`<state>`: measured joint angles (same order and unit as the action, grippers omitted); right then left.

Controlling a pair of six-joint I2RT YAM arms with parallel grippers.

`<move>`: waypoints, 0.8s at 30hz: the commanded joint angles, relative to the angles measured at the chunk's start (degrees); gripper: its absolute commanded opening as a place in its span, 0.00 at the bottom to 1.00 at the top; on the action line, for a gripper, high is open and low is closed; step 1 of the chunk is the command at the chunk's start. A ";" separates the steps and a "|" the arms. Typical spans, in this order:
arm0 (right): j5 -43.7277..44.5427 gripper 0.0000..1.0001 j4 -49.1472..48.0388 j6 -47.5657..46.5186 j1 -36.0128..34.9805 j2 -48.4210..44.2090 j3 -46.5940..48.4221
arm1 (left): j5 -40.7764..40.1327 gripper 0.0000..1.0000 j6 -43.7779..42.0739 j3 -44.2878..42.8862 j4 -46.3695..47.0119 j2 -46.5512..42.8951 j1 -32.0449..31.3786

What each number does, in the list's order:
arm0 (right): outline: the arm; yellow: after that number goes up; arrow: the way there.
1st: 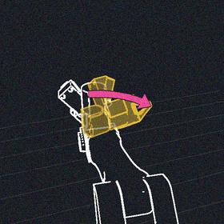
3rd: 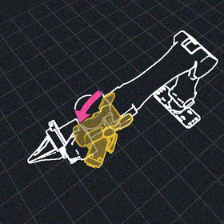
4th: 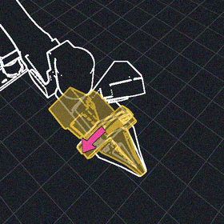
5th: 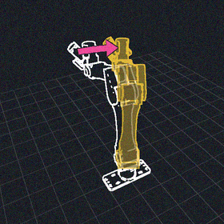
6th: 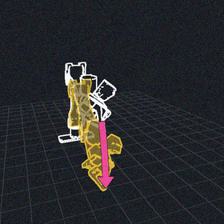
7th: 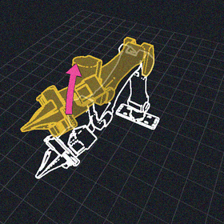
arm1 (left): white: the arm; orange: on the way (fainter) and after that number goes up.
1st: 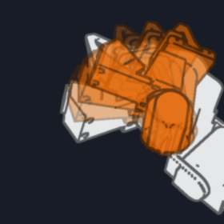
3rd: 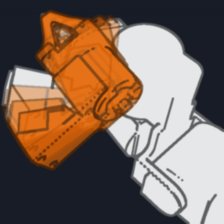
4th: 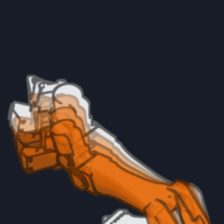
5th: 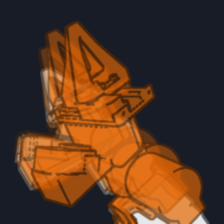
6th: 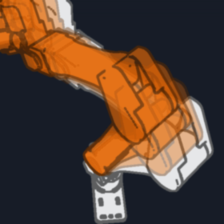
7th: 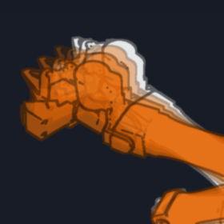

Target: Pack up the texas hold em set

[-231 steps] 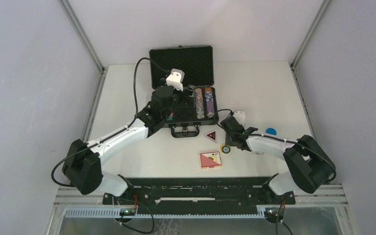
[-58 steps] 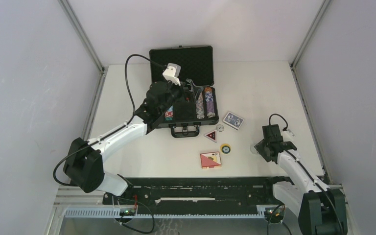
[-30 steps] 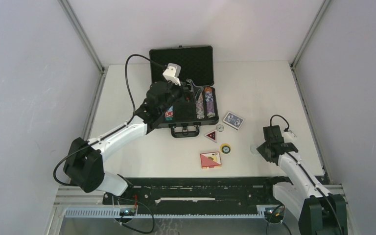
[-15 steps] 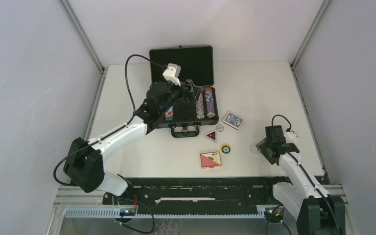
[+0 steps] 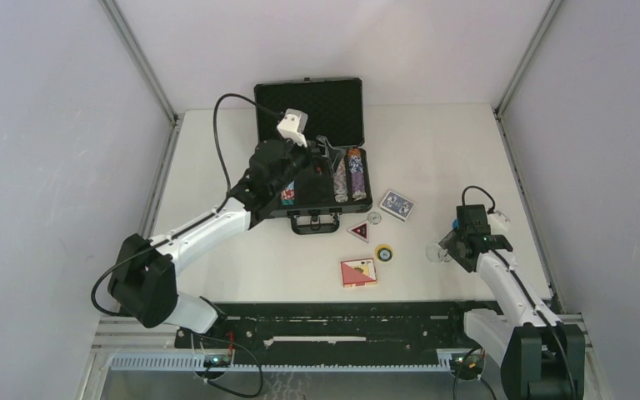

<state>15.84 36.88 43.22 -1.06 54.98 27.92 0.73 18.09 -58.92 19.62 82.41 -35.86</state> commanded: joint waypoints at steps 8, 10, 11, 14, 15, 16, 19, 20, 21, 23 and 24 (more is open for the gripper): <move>0.08 0.68 -2.51 -3.26 -5.42 4.43 2.85 | 0.20 1.00 0.13 1.00 2.72 -0.34 0.96; 1.13 0.69 -2.31 -2.79 -6.47 5.90 3.58 | 0.18 1.00 0.09 1.00 2.63 -0.37 1.04; 1.55 0.69 -2.14 -2.48 -6.79 6.48 3.81 | 0.08 1.00 0.07 1.00 2.65 -0.34 1.05; 2.59 0.69 -1.55 -1.66 -7.15 7.93 4.31 | 0.10 1.00 0.02 1.07 2.62 -0.34 1.05; 2.80 0.69 -1.35 -1.45 -7.20 8.21 4.45 | 0.14 1.00 0.02 1.07 2.62 -0.37 1.13; 3.14 0.69 -1.18 -1.21 -7.20 8.41 4.56 | 0.09 1.00 0.04 1.05 2.66 -0.35 1.14; 3.46 0.69 -0.85 -1.07 -7.29 8.73 4.77 | 0.26 1.00 0.11 1.17 2.70 -0.24 1.31; 3.47 0.68 -0.85 -0.90 -7.29 8.86 4.79 | 0.24 1.00 0.17 1.25 2.70 -0.26 1.38; 3.58 0.68 -0.85 -0.80 -7.21 8.99 4.78 | 0.32 1.00 0.19 1.26 2.71 -0.24 1.40; 3.67 0.68 -0.94 -0.61 -7.02 9.45 4.83 | 0.31 1.00 0.24 1.33 2.75 -0.24 1.48; 3.68 0.67 -0.94 -0.55 -6.88 9.64 4.86 | 0.32 1.00 0.30 1.34 2.79 -0.31 1.49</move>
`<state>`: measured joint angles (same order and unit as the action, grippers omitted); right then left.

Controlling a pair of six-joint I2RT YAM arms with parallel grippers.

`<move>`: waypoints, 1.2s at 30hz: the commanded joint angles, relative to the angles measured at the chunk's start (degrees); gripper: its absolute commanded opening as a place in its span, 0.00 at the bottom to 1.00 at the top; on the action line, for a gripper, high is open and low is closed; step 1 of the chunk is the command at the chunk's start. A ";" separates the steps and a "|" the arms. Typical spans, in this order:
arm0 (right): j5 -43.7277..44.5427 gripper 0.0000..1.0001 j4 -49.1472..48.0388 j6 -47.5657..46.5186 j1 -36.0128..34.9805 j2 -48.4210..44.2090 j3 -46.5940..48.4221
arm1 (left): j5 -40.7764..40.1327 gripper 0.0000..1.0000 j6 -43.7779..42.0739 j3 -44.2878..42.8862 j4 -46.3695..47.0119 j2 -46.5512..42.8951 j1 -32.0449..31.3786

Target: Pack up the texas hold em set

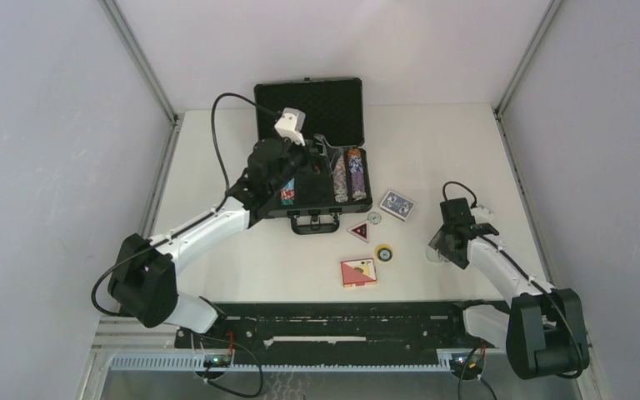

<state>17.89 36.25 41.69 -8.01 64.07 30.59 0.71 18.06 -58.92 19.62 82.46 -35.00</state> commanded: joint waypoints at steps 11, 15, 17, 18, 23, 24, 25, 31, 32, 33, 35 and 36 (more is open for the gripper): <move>1.93 0.57 0.15 1.64 0.01 1.89 2.41 | 0.83 1.00 0.66 1.57 3.06 -0.33 0.90; 1.93 0.54 0.06 1.81 0.00 2.15 2.39 | 0.82 1.00 0.66 1.69 3.14 -0.36 0.90; 1.93 0.52 -0.13 1.81 -0.03 2.28 2.37 | 0.93 1.00 0.69 1.82 3.19 -0.37 0.86; 1.91 0.52 -0.13 1.80 -0.01 2.36 2.37 | 0.89 1.00 0.74 1.87 3.23 -0.37 0.87; 2.09 0.46 0.12 1.81 -0.23 1.67 2.39 | 1.09 1.00 0.83 1.86 3.23 -0.37 0.98; 2.03 0.45 0.21 1.81 -0.31 1.21 2.37 | 1.06 1.00 0.90 1.87 3.28 -0.34 0.97; 1.79 0.44 0.25 1.79 -0.40 0.70 2.43 | 1.17 1.00 0.92 1.87 3.32 -0.30 1.04; 0.86 0.42 0.75 2.36 -1.28 -3.30 2.60 | 1.33 1.00 1.09 1.87 3.41 -0.21 1.01; 0.97 0.42 1.20 2.50 -1.35 -3.74 2.92 | 1.39 1.00 1.10 1.83 3.41 -0.16 1.07; 1.07 0.42 1.58 2.51 -1.45 -3.97 3.16 | 1.42 1.00 1.10 1.81 3.41 -0.11 1.03; 1.01 0.43 2.16 2.48 -1.55 -4.26 3.71 | 1.49 1.00 1.18 1.74 3.46 0.03 1.05; 1.08 0.43 2.44 2.51 -1.69 -4.44 3.94 | 1.63 1.00 1.26 1.70 3.45 0.12 1.07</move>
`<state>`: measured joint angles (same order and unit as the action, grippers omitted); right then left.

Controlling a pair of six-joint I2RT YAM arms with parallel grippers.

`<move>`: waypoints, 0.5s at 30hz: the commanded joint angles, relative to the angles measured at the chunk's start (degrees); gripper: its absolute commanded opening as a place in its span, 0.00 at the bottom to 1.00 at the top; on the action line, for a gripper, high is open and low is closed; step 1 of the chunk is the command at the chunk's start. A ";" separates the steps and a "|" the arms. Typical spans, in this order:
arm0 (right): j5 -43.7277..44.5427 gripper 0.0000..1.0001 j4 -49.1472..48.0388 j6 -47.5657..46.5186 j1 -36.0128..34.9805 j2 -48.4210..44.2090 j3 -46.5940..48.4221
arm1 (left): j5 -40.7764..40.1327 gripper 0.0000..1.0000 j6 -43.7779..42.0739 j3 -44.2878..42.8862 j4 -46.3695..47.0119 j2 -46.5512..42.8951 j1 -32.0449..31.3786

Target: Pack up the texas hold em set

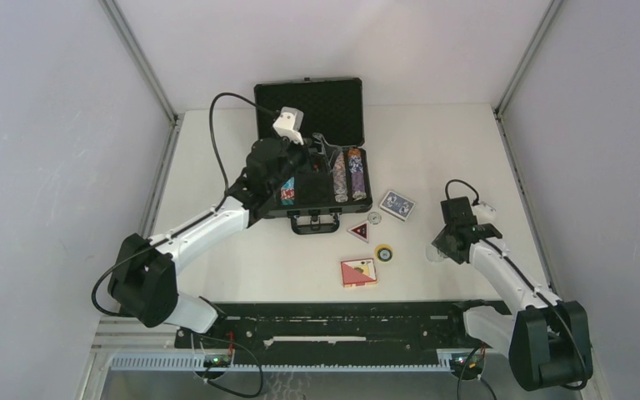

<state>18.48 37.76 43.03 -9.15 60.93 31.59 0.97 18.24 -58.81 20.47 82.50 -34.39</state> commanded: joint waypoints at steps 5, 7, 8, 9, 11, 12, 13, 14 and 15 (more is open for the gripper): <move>0.36 0.43 1.10 1.05 -1.39 -2.06 3.58 | 2.99 1.00 1.64 0.31 1.63 1.45 0.45; -0.12 0.42 0.58 0.36 -1.68 -2.44 3.67 | 4.64 1.00 2.11 -1.78 -0.98 3.08 0.51; -0.44 0.42 0.18 -0.07 -1.81 -2.66 3.71 | 5.64 1.00 2.55 -3.27 -3.45 4.23 0.51; -0.60 0.42 -0.20 -0.31 -2.03 -2.84 3.68 | 6.78 1.00 2.90 -4.72 -5.41 5.32 0.62; -0.64 0.42 -0.80 -0.67 -2.59 -3.20 3.70 | 9.36 1.00 3.79 -7.31 -8.20 7.33 0.84; -0.76 0.42 -1.17 -0.88 -3.04 -3.33 3.71 | 10.65 1.00 4.15 -8.13 -9.03 8.01 0.87; -1.06 0.42 -1.59 -1.04 -3.40 -3.47 3.72 | 11.65 1.00 4.32 -8.79 -9.66 8.60 0.98; -1.30 0.42 -1.89 -1.16 -3.68 -3.59 3.73 | 12.59 1.00 4.42 -9.24 -10.26 9.03 0.99; -1.38 0.42 -2.12 -1.06 -3.99 -3.57 3.85 | 12.98 1.00 4.32 -9.58 -10.77 9.26 0.99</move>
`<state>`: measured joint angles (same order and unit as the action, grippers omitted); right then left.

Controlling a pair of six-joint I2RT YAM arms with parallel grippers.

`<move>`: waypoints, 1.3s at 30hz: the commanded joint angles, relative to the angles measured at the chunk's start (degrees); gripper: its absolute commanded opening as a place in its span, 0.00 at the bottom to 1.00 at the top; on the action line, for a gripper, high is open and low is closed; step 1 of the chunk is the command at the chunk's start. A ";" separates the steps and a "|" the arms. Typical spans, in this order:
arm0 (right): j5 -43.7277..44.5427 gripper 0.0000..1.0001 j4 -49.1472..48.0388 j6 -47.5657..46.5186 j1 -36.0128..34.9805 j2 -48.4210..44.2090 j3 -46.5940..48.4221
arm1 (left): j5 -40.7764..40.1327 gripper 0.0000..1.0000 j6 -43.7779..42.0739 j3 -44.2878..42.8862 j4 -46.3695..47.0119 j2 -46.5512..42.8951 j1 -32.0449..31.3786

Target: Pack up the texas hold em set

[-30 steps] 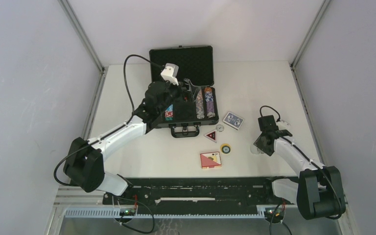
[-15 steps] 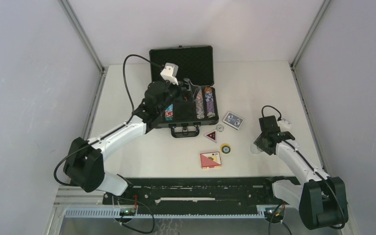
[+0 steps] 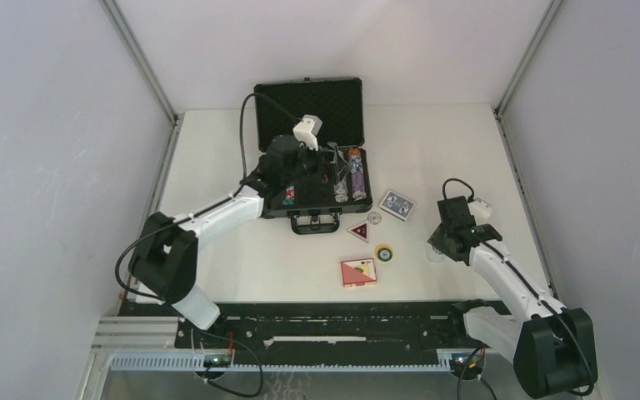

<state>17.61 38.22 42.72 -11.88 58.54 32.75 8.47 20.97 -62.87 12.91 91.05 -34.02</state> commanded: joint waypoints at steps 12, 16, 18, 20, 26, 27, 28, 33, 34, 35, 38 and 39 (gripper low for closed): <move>0.36 0.42 -3.85 -1.80 -7.58 4.62 8.88 | 8.68 1.00 -0.87 -8.34 -9.36 1.94 2.02; 0.73 0.42 -3.76 -1.98 -10.77 7.83 12.39 | 10.58 1.00 -2.09 -10.03 -12.12 3.01 2.29; 0.91 0.42 -3.79 -2.03 -12.26 9.41 14.24 | 12.64 1.00 -2.31 -12.39 -15.16 4.91 2.58; 0.94 0.42 -4.12 -2.03 -13.68 10.54 15.42 | 15.47 1.00 -1.36 -14.77 -17.74 6.81 3.15; 1.19 0.41 -4.53 -2.98 -17.56 13.76 18.89 | 23.31 1.00 0.44 -18.81 -22.16 9.92 4.43; 1.28 0.41 -4.55 -3.31 -18.22 14.29 19.44 | 24.34 1.00 0.27 -19.44 -22.93 10.34 4.55; 1.41 0.41 -4.51 -3.53 -19.14 14.73 19.94 | 25.48 1.00 -0.04 -20.00 -23.83 10.76 4.75; 1.68 0.41 -4.54 -4.39 -21.96 16.66 22.22 | 31.46 1.00 -0.91 -22.07 -26.57 12.62 5.02; 1.61 0.41 -4.55 -4.53 -22.37 16.99 22.54 | 31.59 1.00 -1.03 -22.11 -26.88 12.79 5.02; 1.53 0.41 -4.49 -4.70 -22.75 17.29 22.86 | 31.65 1.00 -1.16 -22.19 -27.19 12.94 5.02; 1.52 0.41 -4.29 -5.25 -24.05 18.39 23.89 | 32.13 1.00 -1.51 -22.78 -28.40 13.57 5.02; 1.74 0.41 -4.21 -5.53 -24.59 18.65 24.19 | 32.21 1.00 -1.61 -22.94 -28.72 13.81 5.02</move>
<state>17.93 35.14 39.07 -34.68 76.25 54.00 37.19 20.51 -82.11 -14.15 104.25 -29.10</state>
